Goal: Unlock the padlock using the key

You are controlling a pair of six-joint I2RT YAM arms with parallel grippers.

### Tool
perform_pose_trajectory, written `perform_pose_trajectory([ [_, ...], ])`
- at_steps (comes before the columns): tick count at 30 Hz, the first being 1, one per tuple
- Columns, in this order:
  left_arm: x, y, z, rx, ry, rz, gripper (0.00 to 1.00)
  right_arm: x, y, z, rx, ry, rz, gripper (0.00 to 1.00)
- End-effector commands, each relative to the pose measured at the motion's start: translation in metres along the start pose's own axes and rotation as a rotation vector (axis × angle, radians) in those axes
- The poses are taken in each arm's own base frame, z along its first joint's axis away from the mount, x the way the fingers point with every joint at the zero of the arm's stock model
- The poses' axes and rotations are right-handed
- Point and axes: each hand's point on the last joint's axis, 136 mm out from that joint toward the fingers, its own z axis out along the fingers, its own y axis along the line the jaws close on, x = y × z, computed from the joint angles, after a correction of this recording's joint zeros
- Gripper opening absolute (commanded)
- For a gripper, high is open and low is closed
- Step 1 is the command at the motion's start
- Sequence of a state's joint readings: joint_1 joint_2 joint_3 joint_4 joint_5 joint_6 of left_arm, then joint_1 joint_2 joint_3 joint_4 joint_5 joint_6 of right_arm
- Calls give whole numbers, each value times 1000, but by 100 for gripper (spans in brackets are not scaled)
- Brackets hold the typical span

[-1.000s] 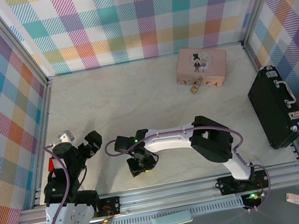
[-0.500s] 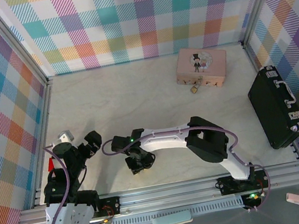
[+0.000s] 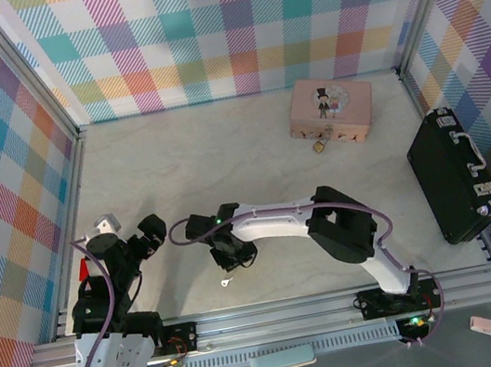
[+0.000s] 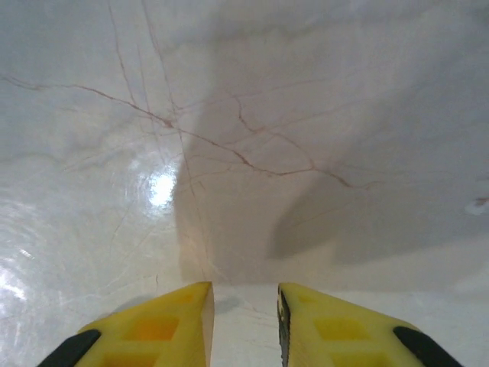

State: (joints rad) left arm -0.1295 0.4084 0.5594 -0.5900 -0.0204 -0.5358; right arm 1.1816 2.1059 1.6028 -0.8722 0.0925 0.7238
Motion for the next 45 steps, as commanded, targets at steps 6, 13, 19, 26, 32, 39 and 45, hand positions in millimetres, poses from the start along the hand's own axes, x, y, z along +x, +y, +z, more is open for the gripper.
perform_pose_trajectory([
  [6,-1,9,-7,-43,-21,-14,100,31,26,-11,-83,34,-71,36],
  [13,-12,16,-24,-54,-121,-35,100,42,32,2,-74,64,-86,45],
  [19,-12,19,-24,-70,-124,-41,100,47,32,13,-53,95,-94,47],
  [26,-12,19,-25,-70,-124,-40,100,31,14,16,68,44,-100,42],
  [32,-10,17,-21,-64,-107,-35,100,-5,-4,12,67,-19,-69,34],
  [39,-8,14,-15,-65,-73,-21,100,-39,-31,-8,67,-88,-25,32],
  [45,-4,15,-11,-65,-58,-20,100,-26,-11,-23,-122,-74,46,34],
])
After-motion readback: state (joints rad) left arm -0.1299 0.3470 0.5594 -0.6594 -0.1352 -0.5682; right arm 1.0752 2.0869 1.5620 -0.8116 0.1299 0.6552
